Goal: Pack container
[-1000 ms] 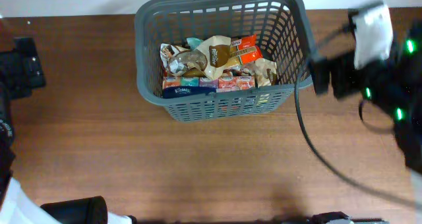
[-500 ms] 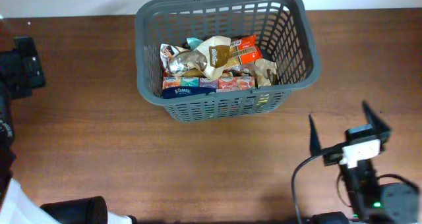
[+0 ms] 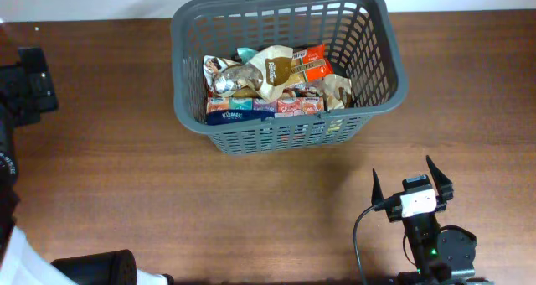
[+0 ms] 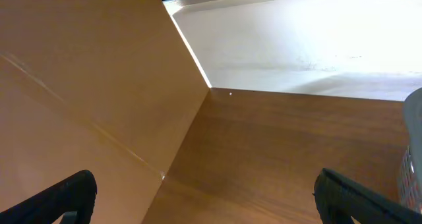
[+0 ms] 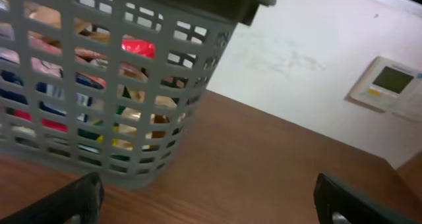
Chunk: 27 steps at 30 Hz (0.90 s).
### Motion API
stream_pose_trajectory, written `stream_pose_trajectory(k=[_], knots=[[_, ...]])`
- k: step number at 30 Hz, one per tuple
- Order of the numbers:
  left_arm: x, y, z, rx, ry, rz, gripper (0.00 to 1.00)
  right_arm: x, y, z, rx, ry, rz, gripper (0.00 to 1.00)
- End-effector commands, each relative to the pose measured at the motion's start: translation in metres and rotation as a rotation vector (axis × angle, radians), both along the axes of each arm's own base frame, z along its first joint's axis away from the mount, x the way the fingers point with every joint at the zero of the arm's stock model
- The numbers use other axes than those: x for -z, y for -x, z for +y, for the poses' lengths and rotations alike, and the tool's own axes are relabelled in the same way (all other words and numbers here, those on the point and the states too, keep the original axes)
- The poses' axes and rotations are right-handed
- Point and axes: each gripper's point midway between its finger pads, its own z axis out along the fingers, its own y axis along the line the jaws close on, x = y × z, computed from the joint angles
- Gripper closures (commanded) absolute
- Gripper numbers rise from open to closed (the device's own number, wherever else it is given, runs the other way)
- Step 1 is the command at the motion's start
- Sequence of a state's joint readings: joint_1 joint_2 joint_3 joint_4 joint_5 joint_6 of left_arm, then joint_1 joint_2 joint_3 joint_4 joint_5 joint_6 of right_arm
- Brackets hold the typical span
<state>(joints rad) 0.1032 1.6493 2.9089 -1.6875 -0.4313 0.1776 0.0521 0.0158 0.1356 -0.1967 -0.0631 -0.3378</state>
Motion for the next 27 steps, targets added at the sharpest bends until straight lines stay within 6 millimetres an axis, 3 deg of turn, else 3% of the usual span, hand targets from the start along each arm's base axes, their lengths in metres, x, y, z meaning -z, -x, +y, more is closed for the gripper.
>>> stream_pose_trajectory(k=[1, 8, 27], knots=[[-0.001, 0.002, 0.003, -0.02, 0.005, -0.01, 0.01, -0.001, -0.001, -0.01, 0.048, -0.001, -0.012, 0.01], [-0.001, 0.002, 0.003, -0.02, 0.005, -0.01, 0.01, 0.035, -0.004, -0.012, 0.057, 0.001, 0.066, 0.01], [-0.002, 0.002, 0.003, -0.02, 0.005, -0.012, 0.01, 0.034, -0.005, -0.012, 0.055, 0.001, 0.054, 0.01]])
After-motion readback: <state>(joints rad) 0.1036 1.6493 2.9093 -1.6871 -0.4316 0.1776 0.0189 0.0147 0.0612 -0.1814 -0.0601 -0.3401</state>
